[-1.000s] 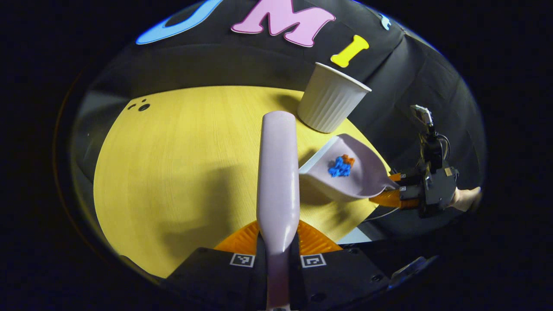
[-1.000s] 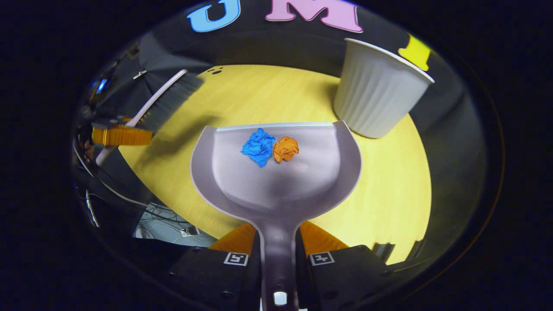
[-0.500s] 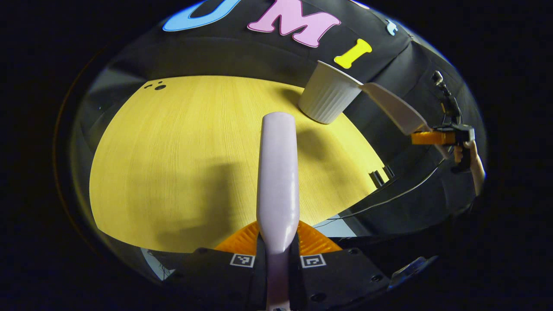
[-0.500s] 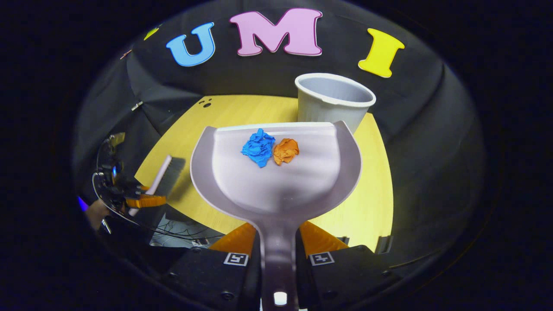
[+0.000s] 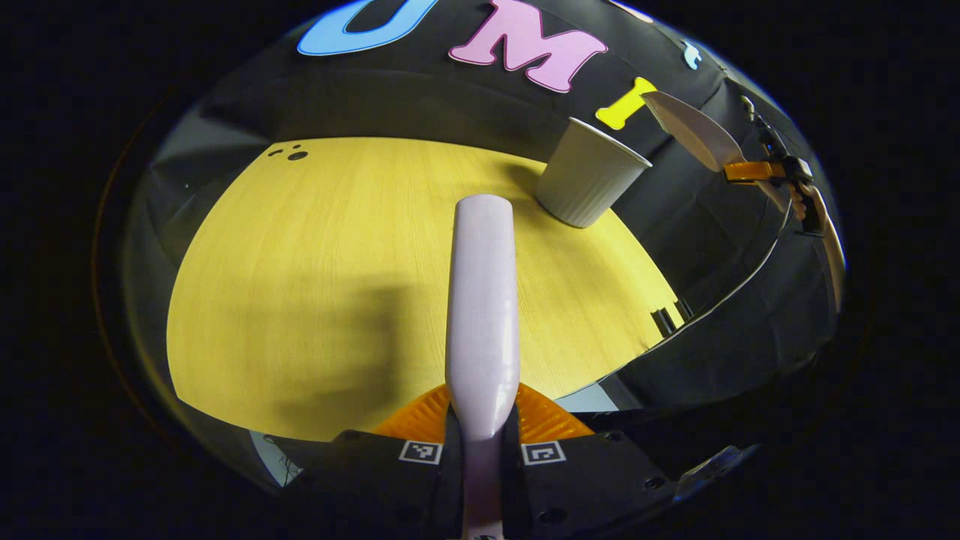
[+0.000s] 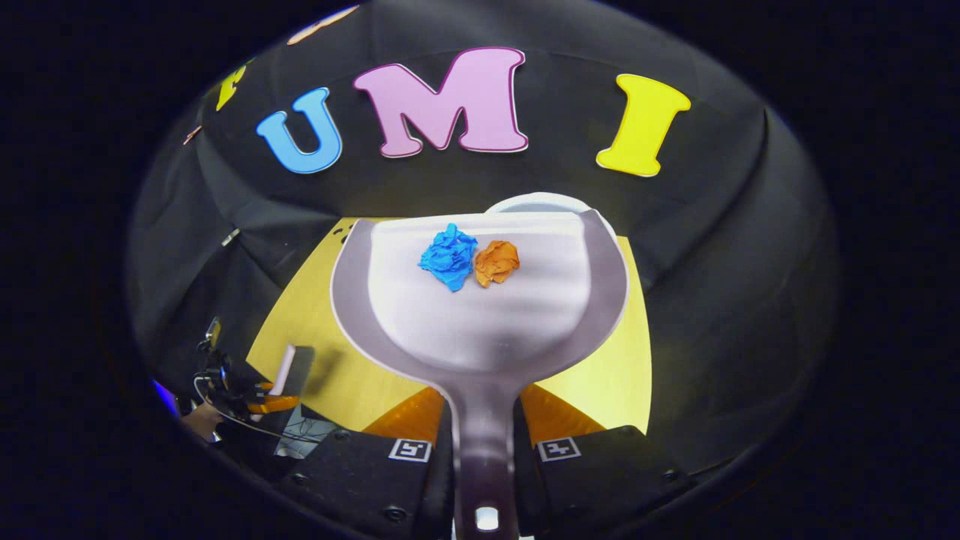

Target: Pick up the small broom and dustpan from the desktop, sweep the trash into the dustpan with the broom, and then empty the trash into the garbage bin.

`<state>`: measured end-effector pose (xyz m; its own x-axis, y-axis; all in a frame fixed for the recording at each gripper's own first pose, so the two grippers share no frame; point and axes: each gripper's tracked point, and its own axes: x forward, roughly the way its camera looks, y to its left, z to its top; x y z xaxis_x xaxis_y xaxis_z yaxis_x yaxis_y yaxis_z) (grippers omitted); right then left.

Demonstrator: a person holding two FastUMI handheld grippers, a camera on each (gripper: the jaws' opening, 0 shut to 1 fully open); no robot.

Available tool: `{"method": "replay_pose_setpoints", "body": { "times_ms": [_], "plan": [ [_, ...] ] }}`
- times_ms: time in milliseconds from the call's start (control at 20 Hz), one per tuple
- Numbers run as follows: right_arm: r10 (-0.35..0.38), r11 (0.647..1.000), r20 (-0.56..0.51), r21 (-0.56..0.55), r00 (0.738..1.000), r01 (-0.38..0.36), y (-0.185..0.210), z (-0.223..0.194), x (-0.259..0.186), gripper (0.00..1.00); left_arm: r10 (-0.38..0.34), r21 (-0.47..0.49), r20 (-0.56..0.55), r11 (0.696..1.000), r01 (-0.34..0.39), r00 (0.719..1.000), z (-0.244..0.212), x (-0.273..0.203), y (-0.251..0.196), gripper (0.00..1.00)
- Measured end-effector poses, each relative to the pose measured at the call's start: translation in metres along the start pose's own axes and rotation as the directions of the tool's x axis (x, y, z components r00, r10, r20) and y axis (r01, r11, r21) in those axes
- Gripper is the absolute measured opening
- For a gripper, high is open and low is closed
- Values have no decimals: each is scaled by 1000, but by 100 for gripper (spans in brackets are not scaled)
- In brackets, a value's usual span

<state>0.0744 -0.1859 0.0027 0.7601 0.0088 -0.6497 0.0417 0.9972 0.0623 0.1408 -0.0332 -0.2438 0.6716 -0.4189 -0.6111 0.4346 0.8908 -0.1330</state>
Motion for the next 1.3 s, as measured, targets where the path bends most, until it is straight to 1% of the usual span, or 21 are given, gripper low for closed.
{"method": "replay_pose_setpoints", "body": {
  "times_ms": [50,200,400,450,550,650,750,800,850,900,950,1000,1100,1150,1250,1300],
  "plan": [
    [-21,1000,1,-8,1000,21,-10,10,10,36,7,-1,4,1000,-7,1000,2,0,4,23],
    [-113,993,16,-42,993,114,-46,36,44,36,39,-22,10,999,-39,999,4,-2,11,24],
    [-195,980,17,-18,981,196,-77,56,87,36,55,-85,18,995,-54,998,7,0,12,24],
    [-226,974,25,-23,974,226,-85,59,95,36,66,-96,14,993,-65,998,7,-1,14,24],
    [-303,948,49,-83,952,306,-102,64,107,36,82,-121,15,989,-79,997,8,-1,16,24],
    [-379,910,77,-152,922,387,-118,65,117,36,83,-143,13,986,-81,996,9,1,15,24],
    [-432,868,106,-221,896,445,-127,65,125,36,90,-149,4,985,-88,996,8,0,17,24],
    [-460,841,122,-257,880,476,-132,67,129,31,96,-153,-1,984,-95,995,8,1,18,24],
    [-479,817,137,-292,867,497,-134,68,132,31,104,-165,-4,981,-103,995,9,2,19,24],
    [-488,798,149,-324,860,509,-134,67,134,36,104,-186,-4,977,-103,995,10,4,18,24],
    [-495,780,154,-356,855,515,-134,65,136,32,96,-210,-1,973,-94,995,11,4,15,24],
    [-515,750,168,-386,841,537,-138,65,135,41,91,-230,5,969,-88,996,13,5,11,24],
    [-547,683,207,-451,811,575,-145,68,138,31,88,-249,13,965,-82,996,18,8,6,24],
    [-561,646,227,-482,796,592,-148,70,138,36,86,-250,11,965,-80,996,18,8,5,24],
    [-591,565,267,-537,762,626,-157,74,140,36,87,-239,4,967,-84,996,17,7,5,24],
    [-604,512,292,-571,741,642,-160,74,141,31,90,-232,-2,969,-88,996,16,7,7,24]
  ]
}}
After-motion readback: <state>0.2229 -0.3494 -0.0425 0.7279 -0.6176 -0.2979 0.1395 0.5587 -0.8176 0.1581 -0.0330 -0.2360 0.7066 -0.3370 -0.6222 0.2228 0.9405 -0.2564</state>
